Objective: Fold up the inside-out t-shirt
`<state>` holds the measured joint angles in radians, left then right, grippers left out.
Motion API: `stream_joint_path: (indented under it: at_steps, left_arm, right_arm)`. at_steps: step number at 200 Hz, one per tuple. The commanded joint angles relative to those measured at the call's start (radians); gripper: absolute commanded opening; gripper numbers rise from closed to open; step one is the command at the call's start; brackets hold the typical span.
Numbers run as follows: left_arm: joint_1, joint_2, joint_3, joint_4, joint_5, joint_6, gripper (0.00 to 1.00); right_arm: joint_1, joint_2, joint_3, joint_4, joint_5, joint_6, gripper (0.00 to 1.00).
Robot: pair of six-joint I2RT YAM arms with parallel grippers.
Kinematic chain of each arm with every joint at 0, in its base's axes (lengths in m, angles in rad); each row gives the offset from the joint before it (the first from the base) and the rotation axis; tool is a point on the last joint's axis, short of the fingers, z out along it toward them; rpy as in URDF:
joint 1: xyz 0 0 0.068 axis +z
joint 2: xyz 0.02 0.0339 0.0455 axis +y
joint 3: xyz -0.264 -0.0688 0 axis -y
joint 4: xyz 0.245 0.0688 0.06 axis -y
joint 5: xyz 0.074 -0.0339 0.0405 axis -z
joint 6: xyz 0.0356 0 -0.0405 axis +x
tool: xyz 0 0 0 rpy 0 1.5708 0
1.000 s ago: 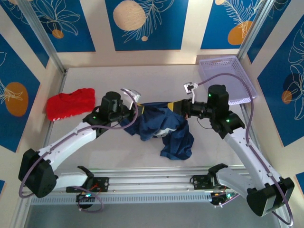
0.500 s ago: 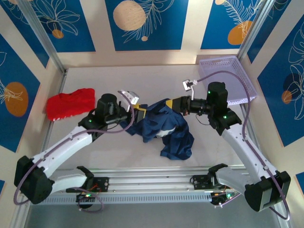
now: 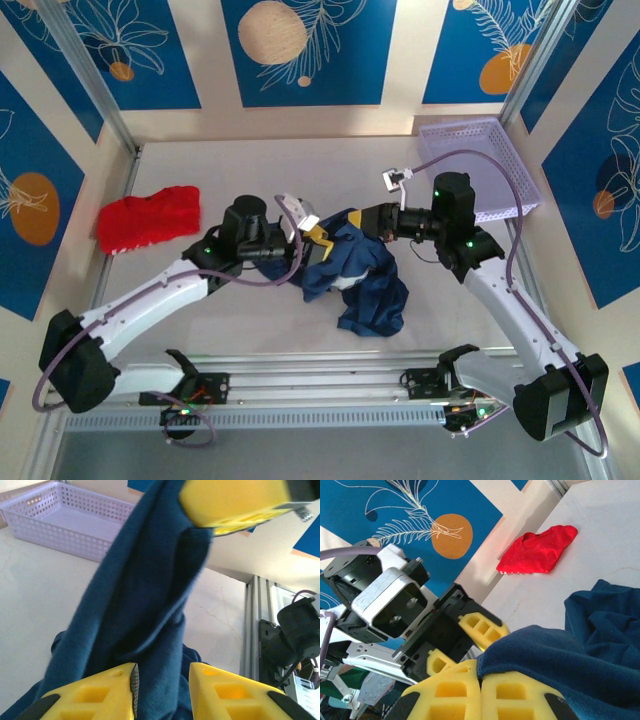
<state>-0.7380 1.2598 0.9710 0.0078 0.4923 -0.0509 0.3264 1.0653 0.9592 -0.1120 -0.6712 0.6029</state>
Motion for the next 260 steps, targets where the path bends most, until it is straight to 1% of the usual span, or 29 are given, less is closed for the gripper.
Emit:
stream_joint_path:
  at_steps: [1,26,54,67,88,98,111,128,145,176,191,207,221,235,247,260]
  left_arm:
    - [-0.003,0.043,0.064,0.028,-0.013,0.017,0.32]
    - [0.008,0.098,0.096,0.024,-0.015,0.016,0.32]
    - [0.011,0.138,0.119,0.03,0.027,0.013,0.3]
    - [0.011,0.153,0.132,0.028,0.045,0.013,0.22]
    - [0.011,0.156,0.145,0.026,0.06,0.013,0.05]
    - [0.012,0.146,0.147,0.026,0.072,0.014,0.0]
    - [0.011,0.122,0.143,0.022,0.084,0.015,0.0]
    - [0.009,0.083,0.138,0.007,0.13,0.011,0.0]
    - [-0.002,0.04,0.131,-0.007,0.169,0.005,0.0]
    - [-0.011,-0.036,0.109,0.004,0.172,-0.021,0.0]
    - [-0.013,-0.055,0.114,-0.016,0.148,-0.017,0.0]
    - [-0.035,-0.055,0.144,-0.097,0.082,0.032,0.0]
    - [-0.086,-0.034,0.187,-0.224,0.005,0.122,0.0]
    - [-0.136,0.003,0.232,-0.332,-0.026,0.194,0.0]
    - [-0.164,0.03,0.242,-0.357,-0.01,0.206,0.0]
    - [-0.178,0.047,0.234,-0.331,0.051,0.201,0.0]
  right_arm:
    - [-0.005,-0.007,-0.012,0.019,-0.027,0.008,0.0]
    - [-0.007,-0.011,-0.012,0.009,-0.025,0.0,0.0]
    - [-0.007,-0.012,-0.014,0.007,-0.026,-0.002,0.0]
    - [-0.009,-0.014,-0.016,0.007,-0.023,-0.003,0.0]
    - [-0.01,-0.016,-0.016,-0.015,-0.008,-0.021,0.0]
    - [-0.011,-0.017,-0.011,-0.034,0.004,-0.032,0.0]
    - [-0.012,-0.018,0.005,-0.078,0.038,-0.052,0.0]
    - [-0.012,-0.015,0.033,-0.146,0.124,-0.068,0.0]
    - [-0.01,-0.007,0.048,-0.17,0.188,-0.058,0.0]
    - [0.003,0.007,0.047,-0.137,0.209,-0.033,0.0]
    - [0.012,0.014,0.049,-0.135,0.214,-0.032,0.0]
    - [0.018,0.013,0.05,-0.137,0.224,-0.034,0.0]
    - [0.02,0.012,0.056,-0.153,0.252,-0.037,0.0]
    - [0.022,0.01,0.063,-0.164,0.278,-0.041,0.0]
    - [0.022,0.014,0.061,-0.158,0.283,-0.04,0.0]
    - [0.023,0.025,0.06,-0.158,0.276,-0.04,0.0]
